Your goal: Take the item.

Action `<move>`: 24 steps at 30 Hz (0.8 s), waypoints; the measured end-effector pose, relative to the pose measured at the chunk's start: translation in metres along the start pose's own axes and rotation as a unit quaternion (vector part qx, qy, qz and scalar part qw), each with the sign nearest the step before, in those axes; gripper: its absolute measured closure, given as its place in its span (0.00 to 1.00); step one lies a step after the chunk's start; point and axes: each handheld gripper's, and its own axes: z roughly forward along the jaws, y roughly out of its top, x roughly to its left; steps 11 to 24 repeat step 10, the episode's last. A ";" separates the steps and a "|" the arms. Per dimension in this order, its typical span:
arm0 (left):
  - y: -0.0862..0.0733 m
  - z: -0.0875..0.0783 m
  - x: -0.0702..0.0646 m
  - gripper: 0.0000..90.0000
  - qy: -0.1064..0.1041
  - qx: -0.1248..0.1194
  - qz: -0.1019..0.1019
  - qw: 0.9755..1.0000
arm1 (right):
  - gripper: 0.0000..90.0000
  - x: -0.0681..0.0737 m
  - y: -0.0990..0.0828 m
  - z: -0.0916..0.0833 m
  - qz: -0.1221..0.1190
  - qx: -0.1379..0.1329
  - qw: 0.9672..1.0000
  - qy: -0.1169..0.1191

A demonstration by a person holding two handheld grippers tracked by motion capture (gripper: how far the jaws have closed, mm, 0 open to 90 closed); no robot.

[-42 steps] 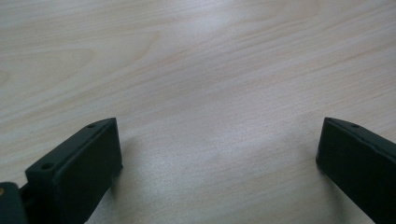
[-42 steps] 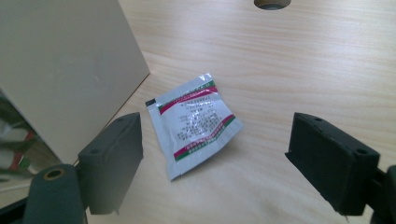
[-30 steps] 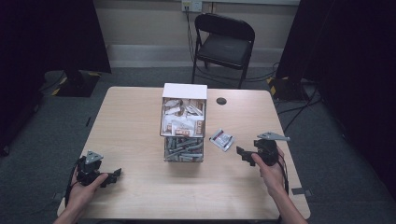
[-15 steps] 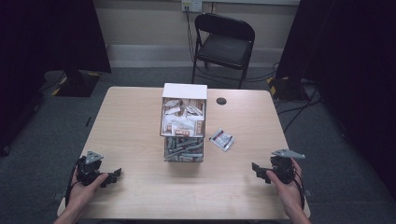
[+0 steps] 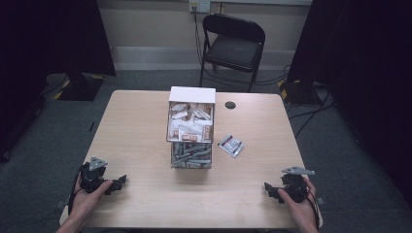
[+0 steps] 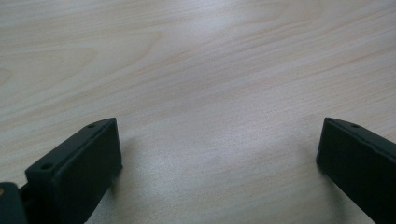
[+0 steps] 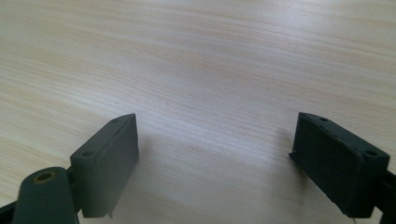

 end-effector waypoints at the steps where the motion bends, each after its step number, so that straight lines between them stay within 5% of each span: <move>1: 0.000 0.000 0.000 0.00 0.000 0.000 0.000 1.000 | 0.15 0.000 0.000 0.000 0.002 -0.002 1.000 -0.001; 6: 0.000 0.000 0.000 0.00 0.000 0.000 0.000 1.000 | 0.07 0.001 -0.007 0.006 0.007 -0.043 0.999 -0.005; 24: 0.000 0.000 0.000 0.00 -0.001 0.000 0.000 1.000 | 0.07 0.001 -0.007 0.006 0.006 -0.043 0.999 -0.005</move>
